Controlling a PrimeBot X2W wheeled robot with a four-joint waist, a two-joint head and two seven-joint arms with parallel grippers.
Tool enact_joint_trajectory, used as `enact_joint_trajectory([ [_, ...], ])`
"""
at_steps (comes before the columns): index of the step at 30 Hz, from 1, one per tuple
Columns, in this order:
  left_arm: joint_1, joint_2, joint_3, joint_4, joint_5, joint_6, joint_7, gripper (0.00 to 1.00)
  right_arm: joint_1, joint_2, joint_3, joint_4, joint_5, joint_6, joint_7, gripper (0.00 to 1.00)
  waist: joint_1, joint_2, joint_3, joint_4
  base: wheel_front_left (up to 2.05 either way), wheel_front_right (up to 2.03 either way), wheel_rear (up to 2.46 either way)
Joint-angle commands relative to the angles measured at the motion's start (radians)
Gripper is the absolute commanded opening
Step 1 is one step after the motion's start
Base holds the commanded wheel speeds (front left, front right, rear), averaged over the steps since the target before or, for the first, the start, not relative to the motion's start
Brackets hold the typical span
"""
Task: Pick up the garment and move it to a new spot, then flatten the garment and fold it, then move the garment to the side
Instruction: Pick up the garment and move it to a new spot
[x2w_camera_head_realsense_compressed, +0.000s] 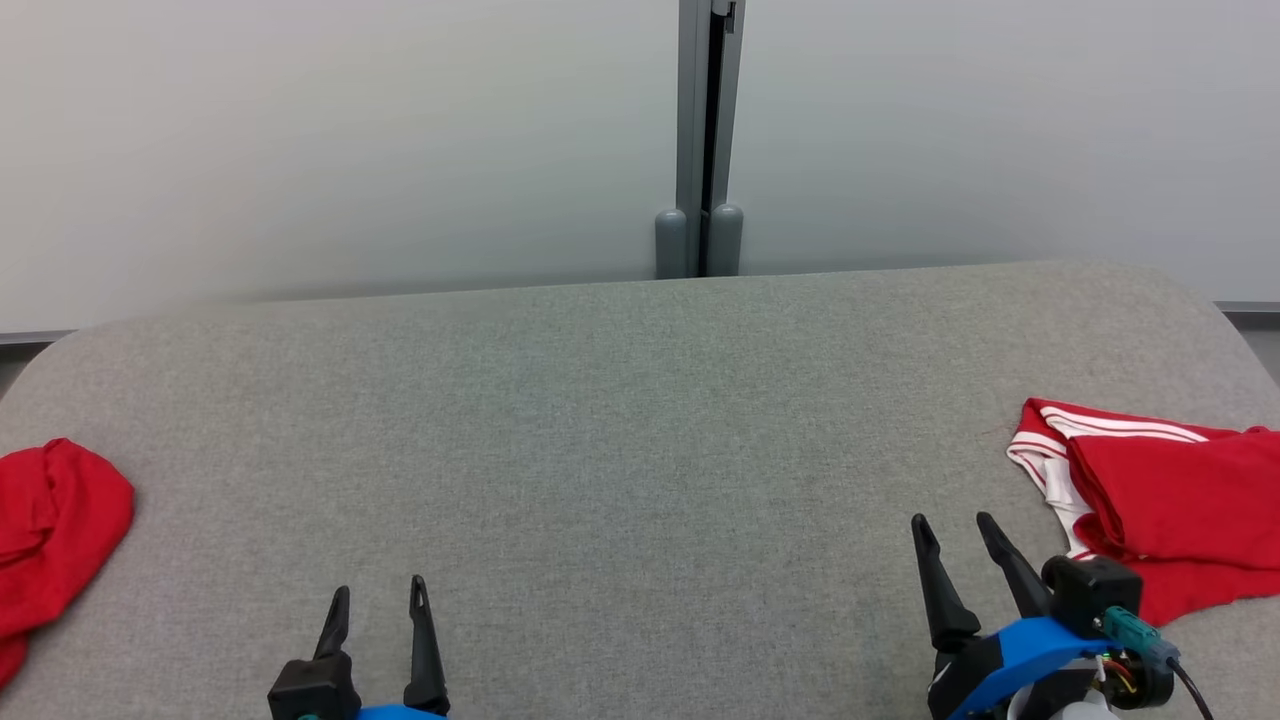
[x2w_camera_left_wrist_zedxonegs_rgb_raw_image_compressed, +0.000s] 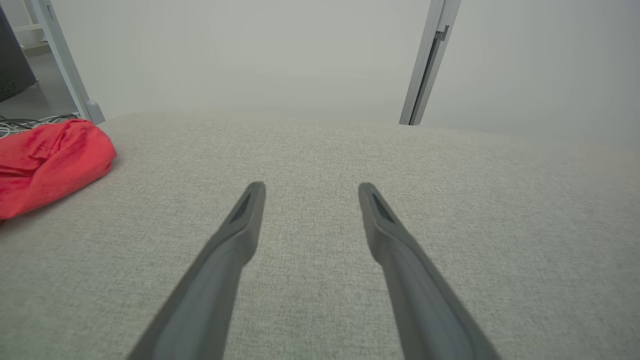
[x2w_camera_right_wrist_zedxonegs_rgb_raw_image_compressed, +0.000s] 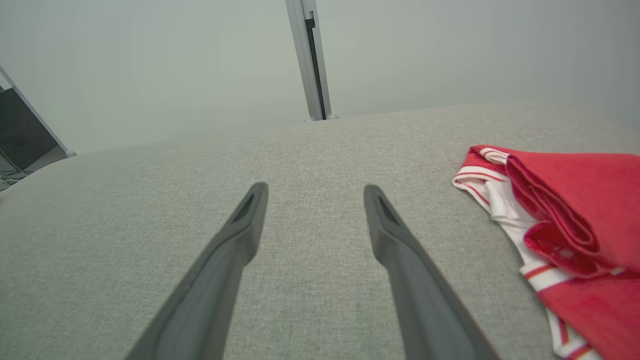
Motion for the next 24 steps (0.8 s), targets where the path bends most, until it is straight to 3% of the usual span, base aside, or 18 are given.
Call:
enact_joint_trajectory([
  [1,0.011,-0.001,-0.001,-0.003,0.008,-0.002,-0.002,1.00,0.020,0.000,0.000,-0.005,0.004,0.000,-0.003,1.00,0.0001,0.0001,0.002,0.004,0.00,0.00,0.00],
  [8,-0.011,0.000,0.003,0.018,-0.007,0.008,-0.002,1.00,0.018,0.000,0.036,0.012,0.006,0.000,-0.003,1.00,0.0001,0.0001,0.017,0.063,0.00,0.00,0.00],
  [24,0.019,-0.001,0.103,0.012,0.041,0.008,-0.003,1.00,0.005,-0.002,0.102,0.022,0.040,0.000,-0.003,1.00,0.0001,0.0001,0.034,0.444,0.00,0.00,0.00],
])
